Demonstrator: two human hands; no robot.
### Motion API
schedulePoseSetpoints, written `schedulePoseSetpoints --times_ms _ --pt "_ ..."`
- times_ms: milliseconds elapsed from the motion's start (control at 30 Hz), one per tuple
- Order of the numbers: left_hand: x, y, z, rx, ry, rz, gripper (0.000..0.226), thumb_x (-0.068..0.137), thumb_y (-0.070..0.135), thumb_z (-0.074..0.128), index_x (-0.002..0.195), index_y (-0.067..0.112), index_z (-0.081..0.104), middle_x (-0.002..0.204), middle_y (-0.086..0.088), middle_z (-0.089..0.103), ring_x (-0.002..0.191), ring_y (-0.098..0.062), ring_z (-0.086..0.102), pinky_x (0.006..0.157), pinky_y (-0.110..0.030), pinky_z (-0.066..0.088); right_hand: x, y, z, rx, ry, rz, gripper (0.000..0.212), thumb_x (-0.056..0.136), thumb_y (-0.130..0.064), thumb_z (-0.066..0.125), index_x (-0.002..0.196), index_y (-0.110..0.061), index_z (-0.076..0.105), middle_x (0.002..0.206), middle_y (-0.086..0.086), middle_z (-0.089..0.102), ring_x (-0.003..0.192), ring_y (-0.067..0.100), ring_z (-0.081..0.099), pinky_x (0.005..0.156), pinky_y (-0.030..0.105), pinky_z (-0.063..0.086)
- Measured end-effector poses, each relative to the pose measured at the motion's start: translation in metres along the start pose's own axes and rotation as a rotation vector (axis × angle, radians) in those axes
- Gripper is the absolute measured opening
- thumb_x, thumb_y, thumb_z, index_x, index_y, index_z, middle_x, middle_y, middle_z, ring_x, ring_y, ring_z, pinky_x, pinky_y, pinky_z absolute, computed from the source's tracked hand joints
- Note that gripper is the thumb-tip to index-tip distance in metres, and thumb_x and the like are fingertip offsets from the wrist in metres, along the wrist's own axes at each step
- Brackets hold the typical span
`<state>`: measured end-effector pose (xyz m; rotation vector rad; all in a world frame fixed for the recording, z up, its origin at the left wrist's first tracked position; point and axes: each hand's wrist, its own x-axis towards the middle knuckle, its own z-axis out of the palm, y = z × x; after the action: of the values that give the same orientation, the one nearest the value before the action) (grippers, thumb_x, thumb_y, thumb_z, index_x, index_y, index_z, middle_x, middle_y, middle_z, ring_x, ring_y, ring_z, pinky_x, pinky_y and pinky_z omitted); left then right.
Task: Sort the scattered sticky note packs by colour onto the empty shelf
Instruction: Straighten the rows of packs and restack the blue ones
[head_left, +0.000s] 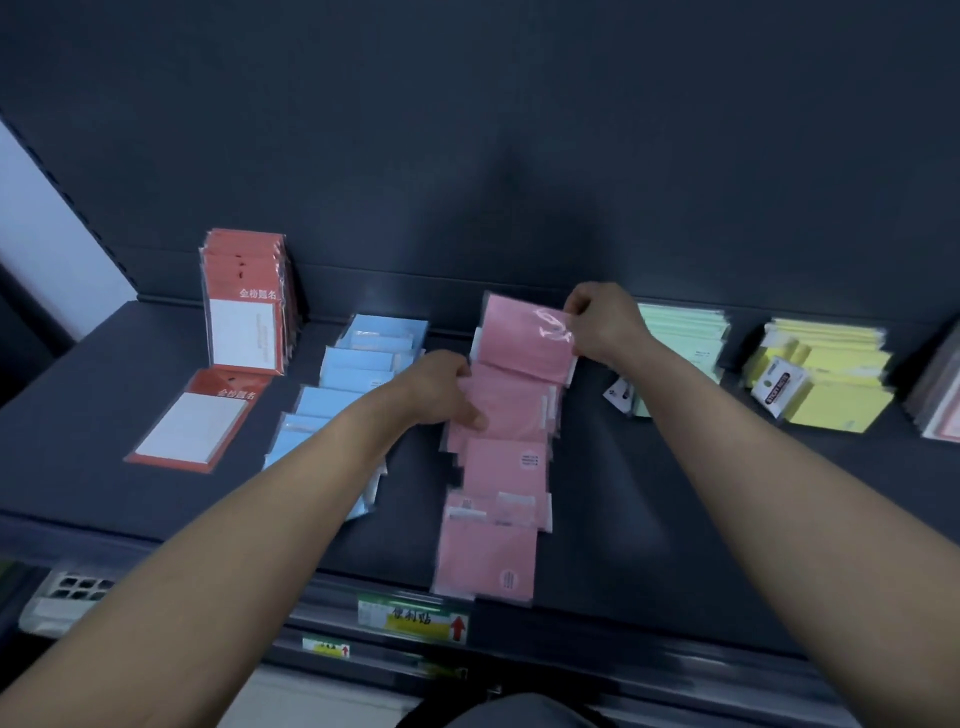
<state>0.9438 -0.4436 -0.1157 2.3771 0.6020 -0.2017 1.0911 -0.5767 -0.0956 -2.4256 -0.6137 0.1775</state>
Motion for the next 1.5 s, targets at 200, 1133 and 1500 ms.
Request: schedulePoseSetpoints --times_ms 200,1133,1500 --pt "0.004 -0.002 -0.009 0.021 0.054 0.056 0.068 0.071 0.016 0.081 0.130 0.004 0.048 0.129 -0.010 0.053 0.113 -0.024 0.052 0.086 -0.025 0.040 -0.014 -0.004 0.010 0.024 -0.294 0.143 0.022 0.086 0.000 0.053 0.075 -0.018 0.057 0.067 0.001 0.055 0.063 0.019 0.058 0.055 0.022 0.053" --pt "-0.003 -0.003 -0.013 -0.131 -0.248 -0.008 0.075 0.076 0.007 0.074 0.139 0.009 0.035 0.114 -0.004 0.052 0.103 -0.021 0.055 0.090 -0.031 0.050 0.005 0.002 0.037 0.117 -0.277 0.334 0.023 0.089 -0.006 0.054 0.067 -0.007 0.047 0.061 0.008 0.043 0.055 0.020 0.039 0.049 0.027 0.033" --pt "-0.010 0.001 -0.013 -0.034 -0.199 0.019 0.062 0.080 0.010 0.070 0.133 0.012 0.039 0.107 0.001 0.050 0.093 -0.015 0.049 0.076 -0.023 0.039 0.012 0.003 0.040 0.183 -0.304 0.382 0.028 0.086 -0.001 0.057 0.066 -0.016 0.043 0.099 0.011 0.050 0.088 0.023 0.049 0.063 0.027 0.045"
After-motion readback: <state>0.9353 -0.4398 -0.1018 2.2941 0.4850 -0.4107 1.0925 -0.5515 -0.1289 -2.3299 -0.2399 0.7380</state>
